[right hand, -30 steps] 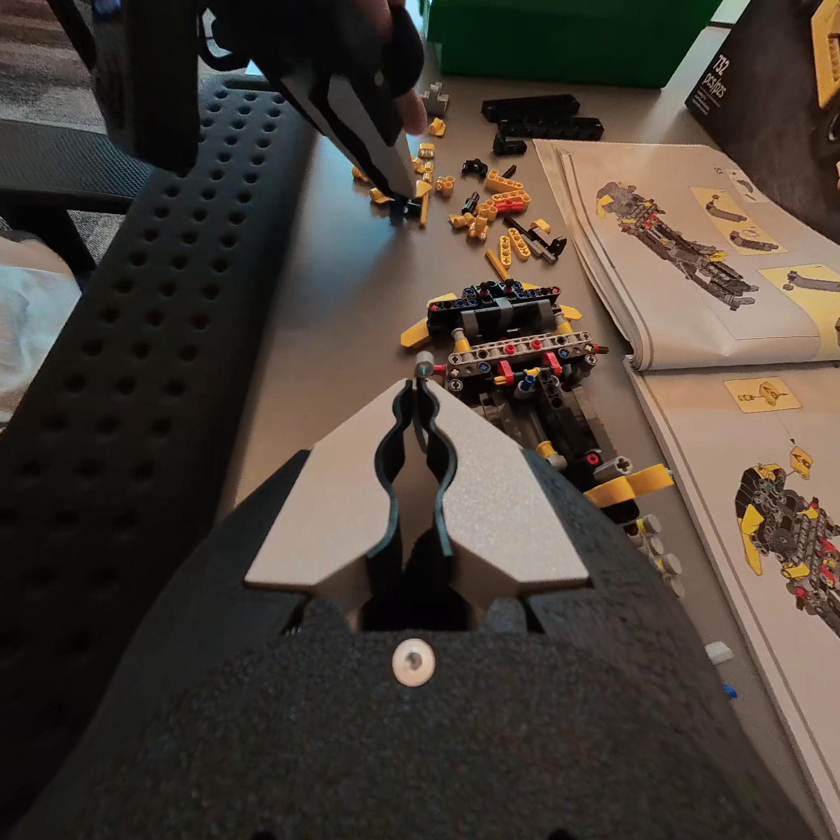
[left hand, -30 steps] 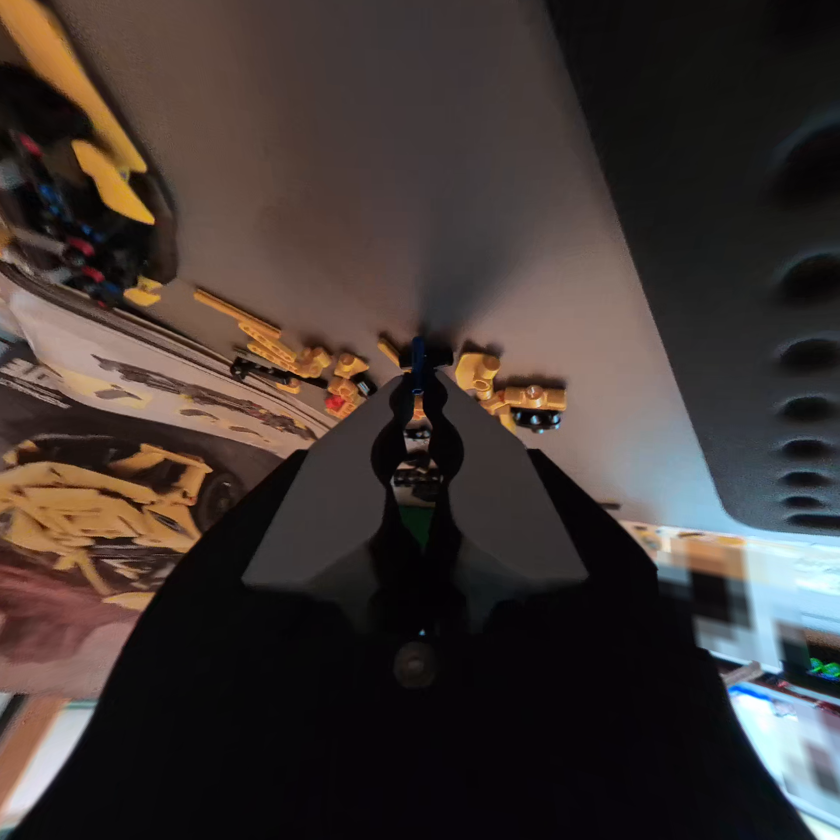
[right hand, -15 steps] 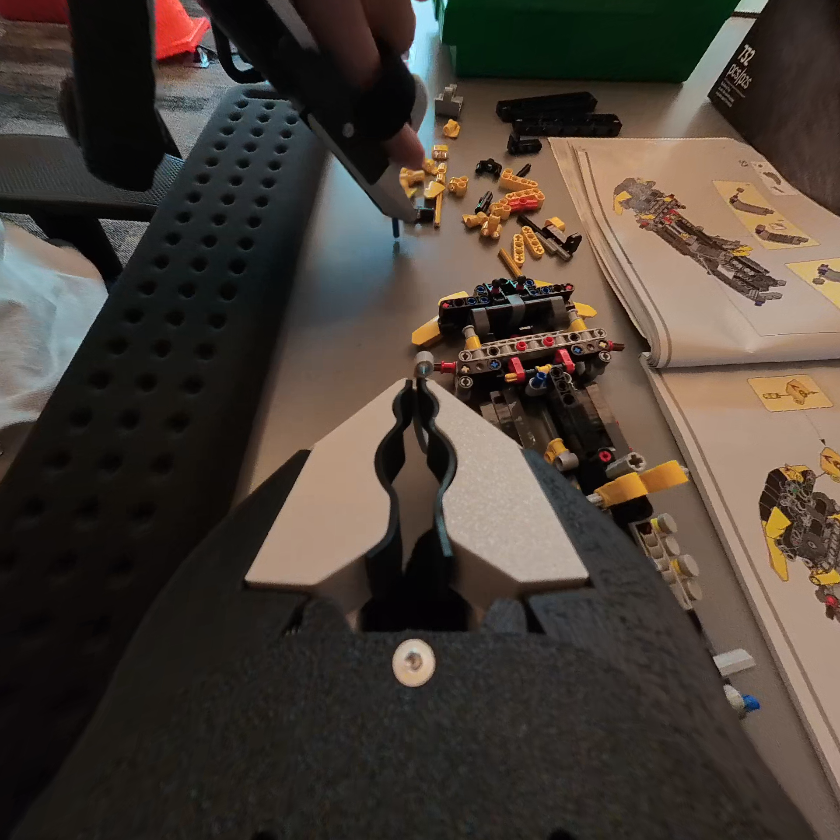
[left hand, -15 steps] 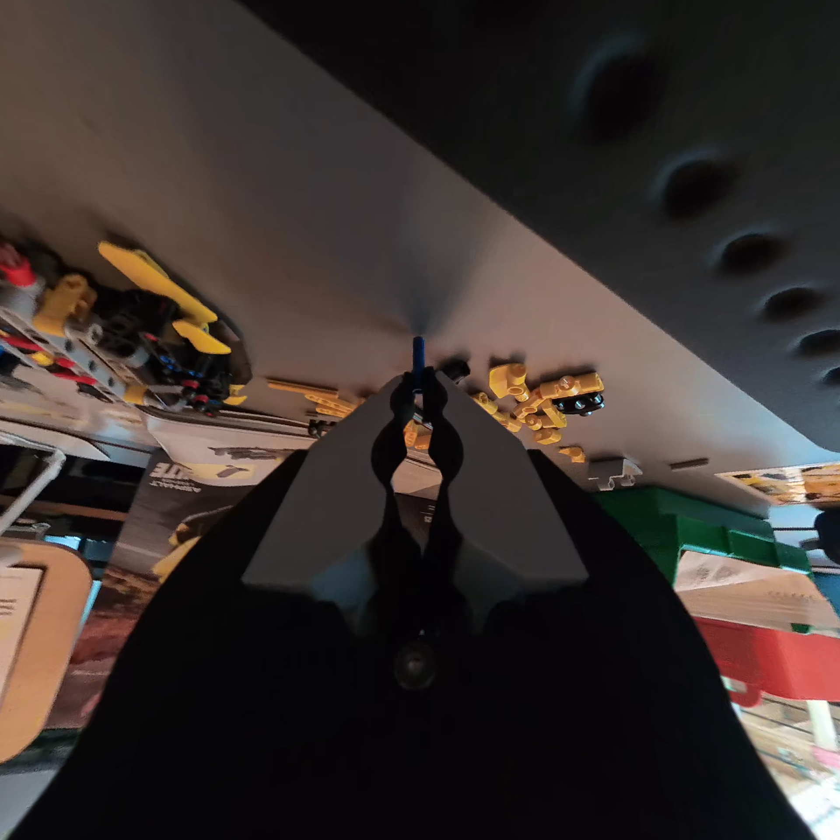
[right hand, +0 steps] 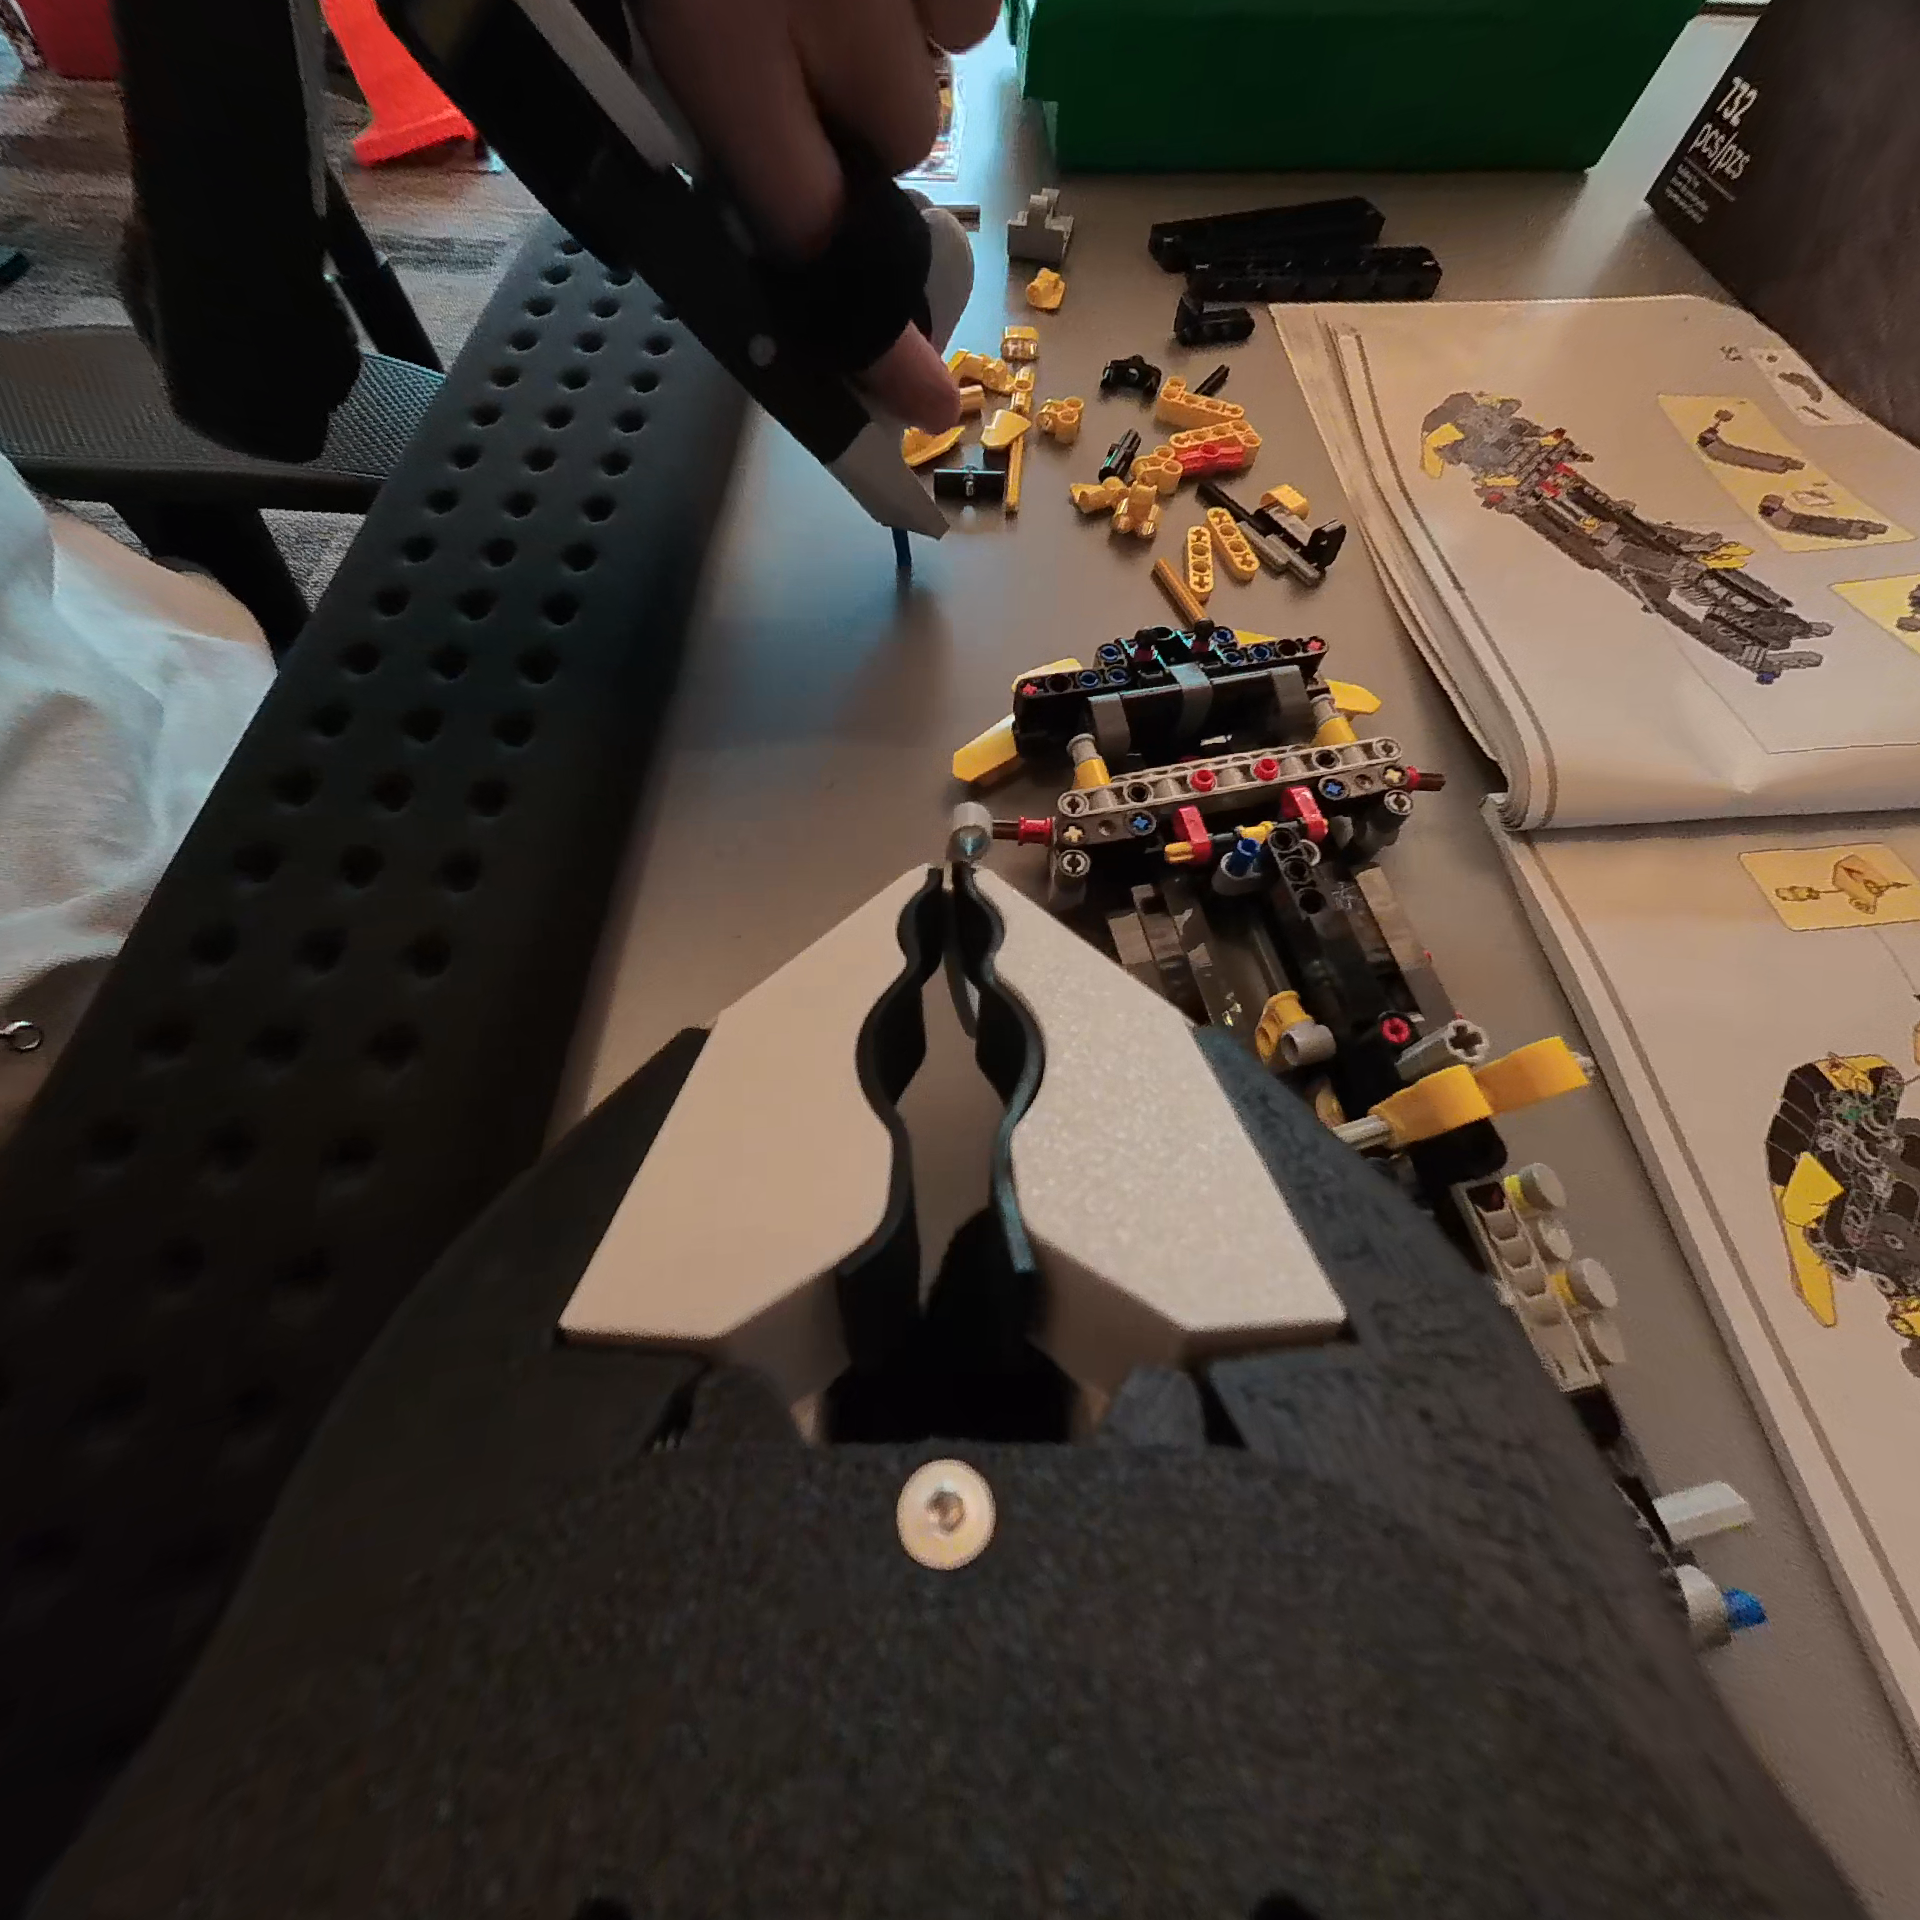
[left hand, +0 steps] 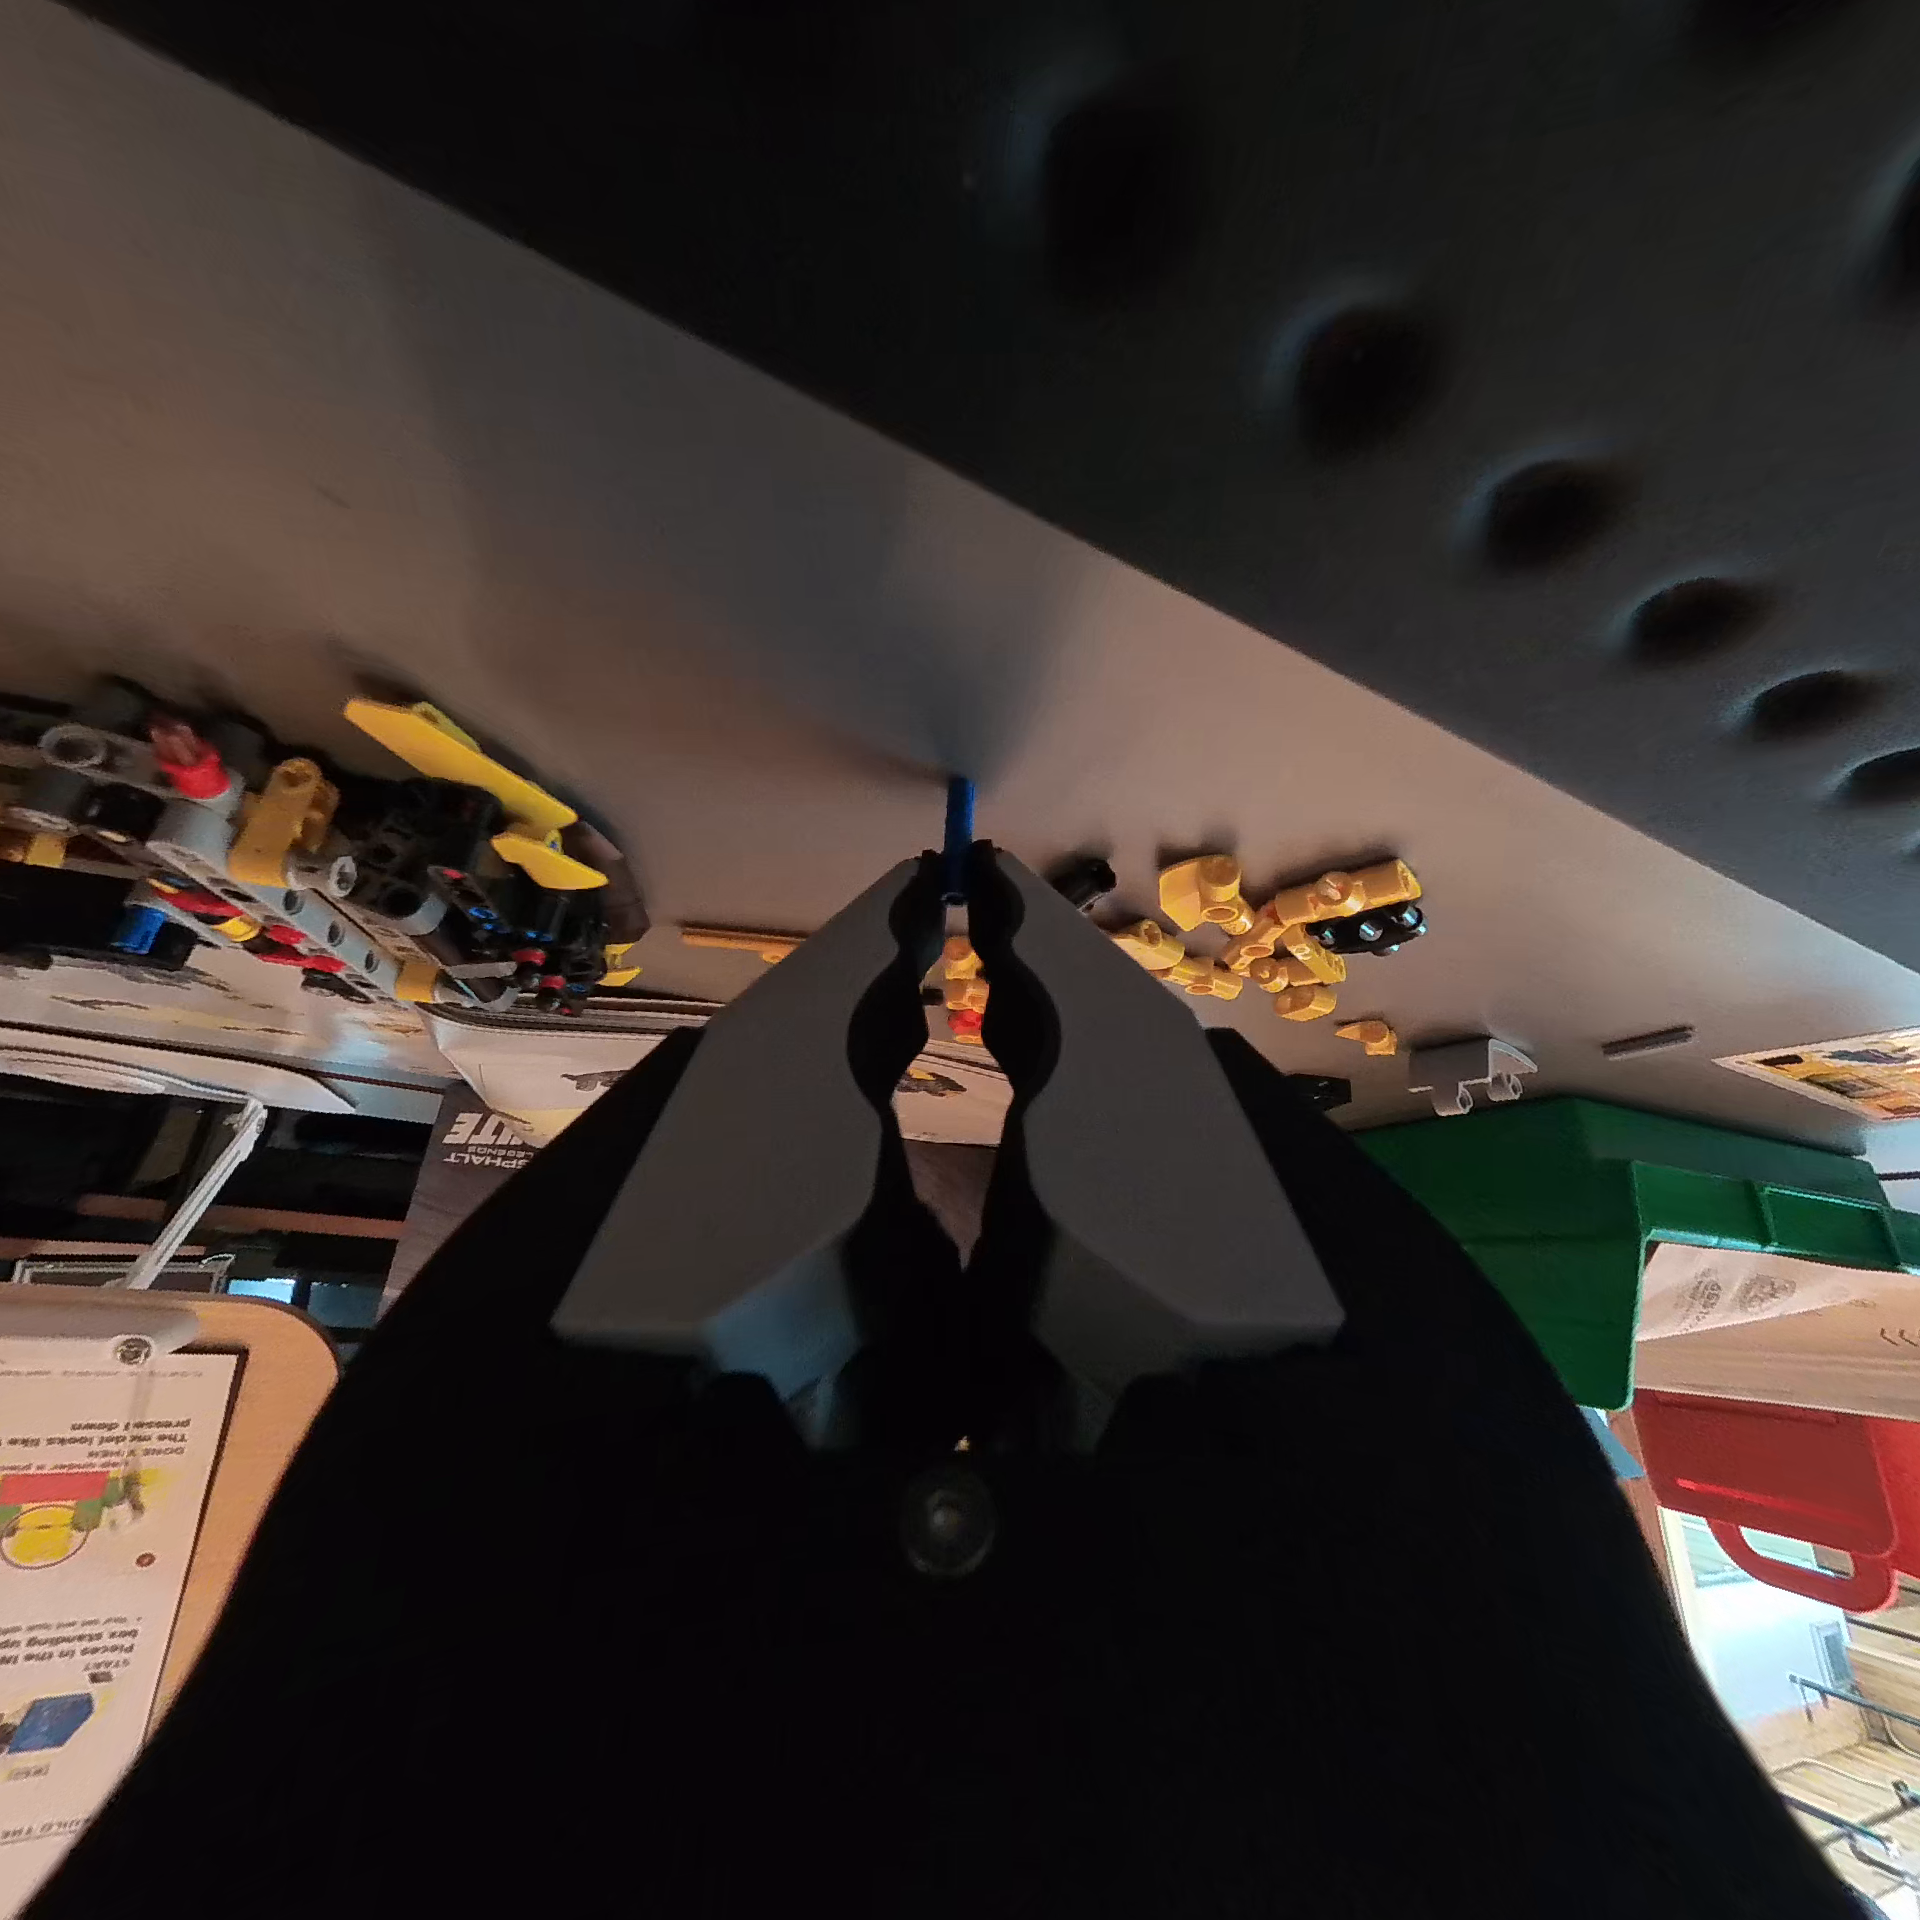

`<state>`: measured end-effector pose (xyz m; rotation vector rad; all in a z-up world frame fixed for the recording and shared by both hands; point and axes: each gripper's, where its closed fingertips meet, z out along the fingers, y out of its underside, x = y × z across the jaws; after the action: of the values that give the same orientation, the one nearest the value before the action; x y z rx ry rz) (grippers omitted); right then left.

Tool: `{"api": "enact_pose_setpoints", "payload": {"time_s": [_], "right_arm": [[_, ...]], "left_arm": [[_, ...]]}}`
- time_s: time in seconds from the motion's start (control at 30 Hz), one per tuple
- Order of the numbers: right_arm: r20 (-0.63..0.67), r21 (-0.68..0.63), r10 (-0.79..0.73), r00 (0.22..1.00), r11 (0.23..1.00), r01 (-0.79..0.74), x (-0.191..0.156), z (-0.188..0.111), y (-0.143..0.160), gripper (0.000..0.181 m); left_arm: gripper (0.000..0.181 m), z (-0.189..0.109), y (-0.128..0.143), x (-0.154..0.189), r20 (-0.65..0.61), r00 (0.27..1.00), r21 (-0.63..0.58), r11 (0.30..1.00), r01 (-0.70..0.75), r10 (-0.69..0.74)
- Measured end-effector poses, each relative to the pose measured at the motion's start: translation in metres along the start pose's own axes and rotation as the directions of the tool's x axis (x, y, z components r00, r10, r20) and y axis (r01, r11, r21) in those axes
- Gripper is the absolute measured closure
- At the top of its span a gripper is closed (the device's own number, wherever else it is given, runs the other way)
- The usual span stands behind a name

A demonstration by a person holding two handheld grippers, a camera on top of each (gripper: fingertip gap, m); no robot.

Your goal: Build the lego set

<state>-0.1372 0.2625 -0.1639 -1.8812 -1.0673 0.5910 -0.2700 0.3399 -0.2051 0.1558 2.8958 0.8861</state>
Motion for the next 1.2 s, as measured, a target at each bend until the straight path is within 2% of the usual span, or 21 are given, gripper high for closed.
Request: {"api": "enact_pose_setpoints", "payload": {"time_s": [0.3, 0.43, 0.5, 0.57, 0.67, 0.73, 0.8, 0.9, 1.2], "right_arm": [[0.008, -0.008, 0.005, 1.000, 1.000, -0.004, -0.001, 0.000, 0.002, 0.180], [0.008, -0.004, 0.009, 1.000, 1.000, -0.009, 0.000, 0.000, 0.002, 0.181], [0.010, -0.001, 0.012, 1.000, 1.000, -0.012, 0.000, -0.001, 0.002, 0.180], [0.010, -0.002, 0.014, 1.000, 1.000, -0.014, 0.000, -0.001, 0.002, 0.180], [0.011, -0.004, 0.015, 1.000, 1.000, -0.015, 0.000, 0.000, 0.003, 0.180], [0.013, -0.004, 0.017, 1.000, 1.000, -0.017, 0.000, 0.000, 0.003, 0.180], [0.017, -0.005, 0.020, 1.000, 1.000, -0.020, -0.001, 0.000, 0.003, 0.180], [0.016, -0.006, 0.023, 1.000, 1.000, -0.022, -0.001, 0.000, 0.003, 0.180], [0.017, -0.004, 0.031, 0.999, 1.000, -0.031, 0.001, -0.001, 0.004, 0.180]], "left_arm": [[0.171, -0.004, 0.002, -0.001, 0.014, 0.998, 0.012, 0.998, 0.061, -0.062], [0.159, -0.009, 0.001, 0.002, -0.025, 0.977, 0.107, 0.971, 0.214, -0.213], [0.155, -0.014, -0.003, 0.004, -0.080, 0.939, 0.209, 0.915, 0.345, -0.335], [0.152, -0.020, -0.005, 0.006, -0.155, 0.869, 0.305, 0.814, 0.494, -0.469], [0.150, -0.027, -0.004, 0.003, -0.289, 0.702, 0.421, 0.572, 0.704, -0.651], [0.149, -0.030, -0.004, 0.002, -0.379, 0.604, 0.473, 0.415, 0.778, -0.701], [0.151, -0.029, -0.004, -0.001, -0.406, 0.560, 0.514, 0.326, 0.793, -0.722], [0.155, -0.023, -0.008, -0.001, -0.437, 0.539, 0.516, 0.291, 0.806, -0.720], [0.168, -0.012, -0.017, -0.001, -0.478, 0.508, 0.458, 0.290, 0.840, -0.717]]}}
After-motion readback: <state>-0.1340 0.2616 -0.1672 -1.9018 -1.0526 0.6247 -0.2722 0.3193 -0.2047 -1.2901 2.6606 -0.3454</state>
